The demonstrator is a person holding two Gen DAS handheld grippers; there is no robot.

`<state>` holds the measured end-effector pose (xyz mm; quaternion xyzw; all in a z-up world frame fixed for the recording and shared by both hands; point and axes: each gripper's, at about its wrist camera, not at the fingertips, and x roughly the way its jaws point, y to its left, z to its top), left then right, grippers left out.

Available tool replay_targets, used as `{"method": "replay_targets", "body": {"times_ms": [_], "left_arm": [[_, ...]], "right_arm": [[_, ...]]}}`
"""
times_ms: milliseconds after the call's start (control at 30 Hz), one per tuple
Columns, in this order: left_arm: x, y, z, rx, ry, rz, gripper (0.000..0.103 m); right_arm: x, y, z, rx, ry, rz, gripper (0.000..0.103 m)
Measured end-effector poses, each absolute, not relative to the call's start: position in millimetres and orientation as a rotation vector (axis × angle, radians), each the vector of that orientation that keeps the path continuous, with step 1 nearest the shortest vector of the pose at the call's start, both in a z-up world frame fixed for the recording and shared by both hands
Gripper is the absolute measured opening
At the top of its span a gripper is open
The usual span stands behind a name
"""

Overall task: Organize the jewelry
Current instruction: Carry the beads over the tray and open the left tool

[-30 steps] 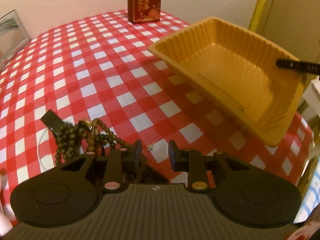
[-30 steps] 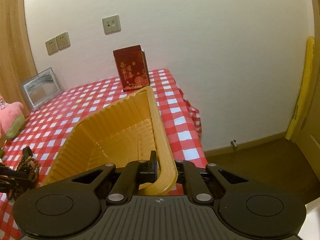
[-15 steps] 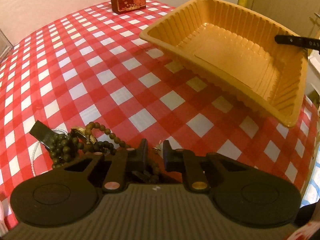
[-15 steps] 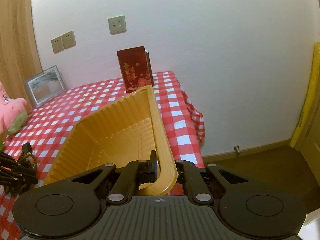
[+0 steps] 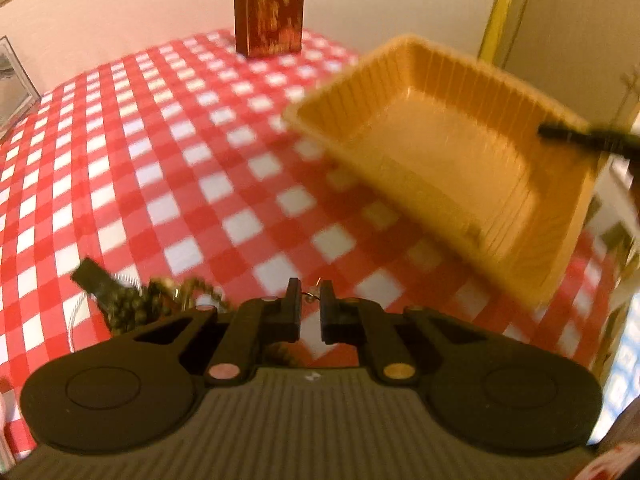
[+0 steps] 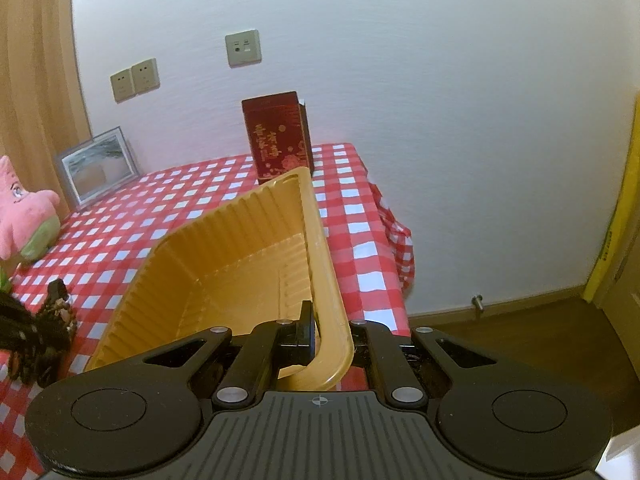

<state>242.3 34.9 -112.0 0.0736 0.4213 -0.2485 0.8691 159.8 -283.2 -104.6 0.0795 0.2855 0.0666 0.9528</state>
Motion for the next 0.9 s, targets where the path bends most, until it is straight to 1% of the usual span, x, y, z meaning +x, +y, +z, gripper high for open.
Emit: {"method": "replay_targets", "body": {"times_ms": [133, 233, 433, 600, 633, 667, 700, 733, 767, 833, 900], "left_arm": [[239.9, 17.6, -89.0, 0.115, 0.813, -0.573, 0.008], [240.1, -3.9, -83.6, 0.102, 0.794, -0.624, 0.007], [243.4, -44.6, -91.3, 0.101, 0.829, -0.721, 0.008], [252.9, -63.7, -110.9, 0.126, 0.884, -0.715, 0.008], [254.2, -65.2, -113.0, 0.131, 0.887, -0.7, 0.01], [254.8, -67.0, -113.9, 0.132, 0.888, -0.688, 0.02], [256.7, -67.9, -114.4, 0.127, 0.89, -0.683, 0.025], [257.5, -67.4, -113.4, 0.118, 0.886, -0.677, 0.034], [257.7, -65.1, -110.8, 0.105, 0.877, -0.669, 0.04], [257.4, -60.4, -104.5, 0.074, 0.853, -0.656, 0.042], [256.7, -54.8, -96.3, 0.046, 0.834, -0.639, 0.042]], "right_arm": [[158.2, -281.6, -102.3, 0.148, 0.575, 0.146, 0.005], [156.8, -280.7, -101.7, 0.146, 0.575, 0.147, 0.005], [155.8, -281.2, -100.3, 0.146, 0.58, 0.15, 0.005], [156.7, -281.1, -99.6, 0.148, 0.584, 0.149, 0.005], [156.7, -280.9, -99.6, 0.149, 0.585, 0.149, 0.005], [156.8, -280.8, -99.7, 0.15, 0.586, 0.148, 0.005], [156.9, -280.7, -100.0, 0.15, 0.588, 0.148, 0.005], [156.5, -280.7, -100.5, 0.152, 0.589, 0.147, 0.005], [156.7, -280.7, -100.9, 0.155, 0.592, 0.145, 0.005], [156.2, -280.4, -101.3, 0.161, 0.593, 0.143, 0.005], [156.7, -280.2, -101.6, 0.165, 0.595, 0.141, 0.005]]}}
